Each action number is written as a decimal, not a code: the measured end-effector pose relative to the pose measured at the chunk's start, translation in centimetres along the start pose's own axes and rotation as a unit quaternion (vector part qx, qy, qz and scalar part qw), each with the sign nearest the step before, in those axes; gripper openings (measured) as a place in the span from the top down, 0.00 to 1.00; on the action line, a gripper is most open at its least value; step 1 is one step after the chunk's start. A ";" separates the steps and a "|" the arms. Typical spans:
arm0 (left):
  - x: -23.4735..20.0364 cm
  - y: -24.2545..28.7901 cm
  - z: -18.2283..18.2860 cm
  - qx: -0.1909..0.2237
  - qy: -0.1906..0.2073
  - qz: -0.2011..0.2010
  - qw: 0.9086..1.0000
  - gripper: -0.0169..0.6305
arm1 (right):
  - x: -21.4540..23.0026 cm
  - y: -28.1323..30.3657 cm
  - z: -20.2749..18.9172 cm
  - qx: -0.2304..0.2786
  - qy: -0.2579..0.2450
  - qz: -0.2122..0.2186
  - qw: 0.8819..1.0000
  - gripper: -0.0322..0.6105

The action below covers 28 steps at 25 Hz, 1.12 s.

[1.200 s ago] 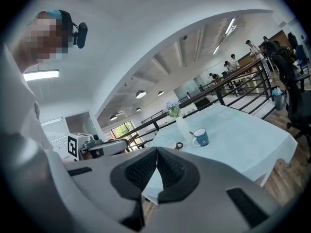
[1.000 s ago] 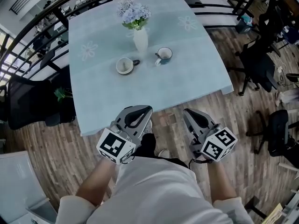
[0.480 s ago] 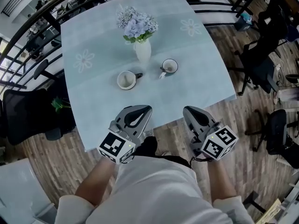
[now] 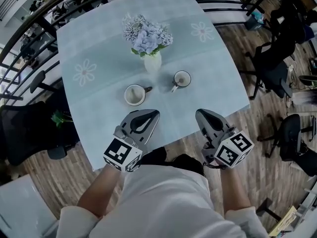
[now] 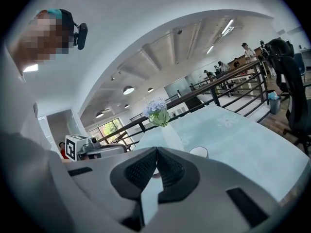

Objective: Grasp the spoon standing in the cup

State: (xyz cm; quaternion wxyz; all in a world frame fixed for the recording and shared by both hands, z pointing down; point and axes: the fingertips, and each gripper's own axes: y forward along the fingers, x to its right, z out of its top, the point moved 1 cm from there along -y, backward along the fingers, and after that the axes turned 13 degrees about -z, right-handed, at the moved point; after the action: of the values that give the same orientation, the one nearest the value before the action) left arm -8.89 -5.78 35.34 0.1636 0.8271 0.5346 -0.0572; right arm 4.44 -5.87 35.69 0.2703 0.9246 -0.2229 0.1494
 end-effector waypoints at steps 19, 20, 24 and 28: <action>-5.8 5.3 -0.8 -0.024 -0.023 0.046 0.998 0.94 | 4.7 5.8 3.2 -0.015 -0.005 0.041 0.999 0.92; -6.2 5.7 -0.9 -0.023 -0.027 0.054 0.998 0.94 | 5.2 6.2 3.4 -0.019 -0.005 0.046 0.999 0.92; -7.4 7.2 -1.6 -0.016 -0.044 0.088 0.995 0.94 | 7.4 7.8 3.5 -0.039 -0.008 0.067 0.997 0.92; -8.6 9.2 -2.8 -0.015 -0.052 0.107 0.993 0.94 | 9.3 9.5 3.7 -0.051 -0.014 0.085 0.995 0.92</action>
State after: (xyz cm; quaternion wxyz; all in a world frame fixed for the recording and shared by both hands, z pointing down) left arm -4.44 -15.74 42.21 0.2092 0.8729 0.4345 -0.0741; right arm 8.33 -18.19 40.52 0.3008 0.8893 -0.3115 0.1472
